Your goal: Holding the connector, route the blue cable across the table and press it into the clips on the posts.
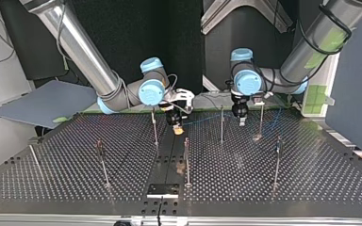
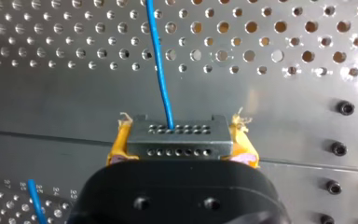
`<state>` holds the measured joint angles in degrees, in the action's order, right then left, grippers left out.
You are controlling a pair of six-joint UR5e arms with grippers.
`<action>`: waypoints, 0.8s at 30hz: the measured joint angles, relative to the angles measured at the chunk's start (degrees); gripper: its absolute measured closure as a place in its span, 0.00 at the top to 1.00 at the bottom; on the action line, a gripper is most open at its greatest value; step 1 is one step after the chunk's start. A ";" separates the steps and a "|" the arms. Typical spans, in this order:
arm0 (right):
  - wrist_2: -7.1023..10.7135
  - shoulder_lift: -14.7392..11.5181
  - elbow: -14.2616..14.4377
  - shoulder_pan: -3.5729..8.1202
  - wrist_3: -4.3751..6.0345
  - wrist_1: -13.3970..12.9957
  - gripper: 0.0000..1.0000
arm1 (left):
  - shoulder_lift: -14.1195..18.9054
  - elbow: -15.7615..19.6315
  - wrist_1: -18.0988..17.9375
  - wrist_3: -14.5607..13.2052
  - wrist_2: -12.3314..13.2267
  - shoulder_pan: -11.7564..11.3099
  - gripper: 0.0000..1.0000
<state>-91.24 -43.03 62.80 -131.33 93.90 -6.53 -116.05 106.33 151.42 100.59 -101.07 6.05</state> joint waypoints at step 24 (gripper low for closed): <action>-0.20 -0.08 0.01 -0.44 -0.41 3.08 0.00 | 12.22 9.66 2.62 0.20 0.18 4.61 0.99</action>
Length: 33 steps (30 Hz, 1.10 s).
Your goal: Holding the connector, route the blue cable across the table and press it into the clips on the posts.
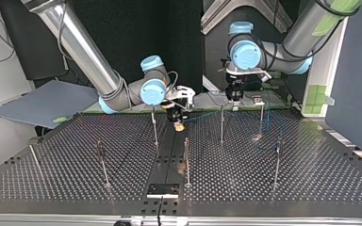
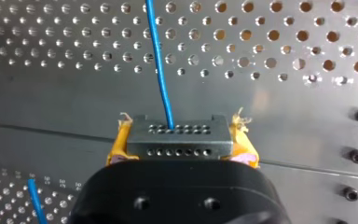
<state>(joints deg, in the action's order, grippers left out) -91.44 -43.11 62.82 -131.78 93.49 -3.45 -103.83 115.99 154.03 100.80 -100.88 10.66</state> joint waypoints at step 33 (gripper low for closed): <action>-0.52 -6.32 7.39 0.38 1.28 1.66 0.00 | -5.95 -6.44 -3.96 4.97 0.13 8.54 0.99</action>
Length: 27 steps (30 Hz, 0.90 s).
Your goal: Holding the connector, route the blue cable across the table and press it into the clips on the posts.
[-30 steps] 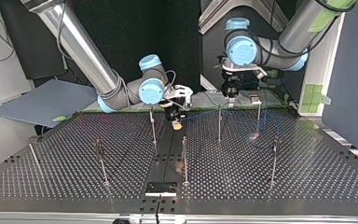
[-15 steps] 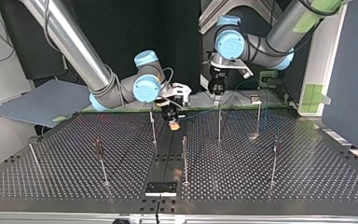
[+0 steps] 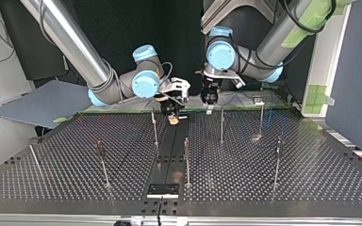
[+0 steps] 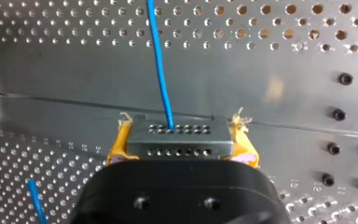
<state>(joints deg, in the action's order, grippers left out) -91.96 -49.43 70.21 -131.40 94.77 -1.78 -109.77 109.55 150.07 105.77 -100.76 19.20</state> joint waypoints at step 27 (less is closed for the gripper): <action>1.21 -0.01 0.07 0.59 -0.02 -0.39 0.00 | -8.68 -8.75 -1.24 2.30 -2.02 0.16 0.99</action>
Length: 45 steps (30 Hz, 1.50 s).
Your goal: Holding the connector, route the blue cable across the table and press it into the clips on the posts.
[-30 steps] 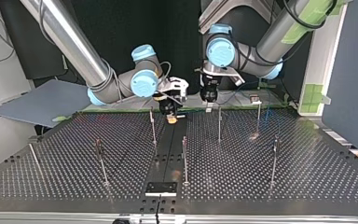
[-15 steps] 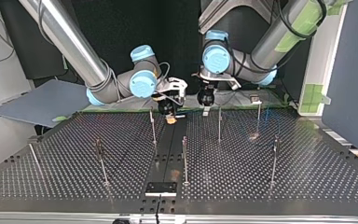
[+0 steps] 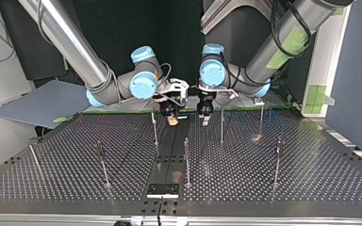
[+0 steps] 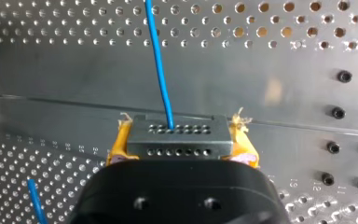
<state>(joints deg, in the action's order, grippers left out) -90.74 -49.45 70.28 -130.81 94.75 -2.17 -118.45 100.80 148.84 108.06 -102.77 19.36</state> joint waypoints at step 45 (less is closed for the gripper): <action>0.14 -5.21 -0.32 0.52 0.92 0.12 0.00 | 2.39 -1.09 4.07 -1.05 -4.51 0.03 0.00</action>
<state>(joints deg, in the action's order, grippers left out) -90.61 -54.66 69.96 -130.29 95.67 -2.05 -116.07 99.71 152.91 107.01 -107.28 19.39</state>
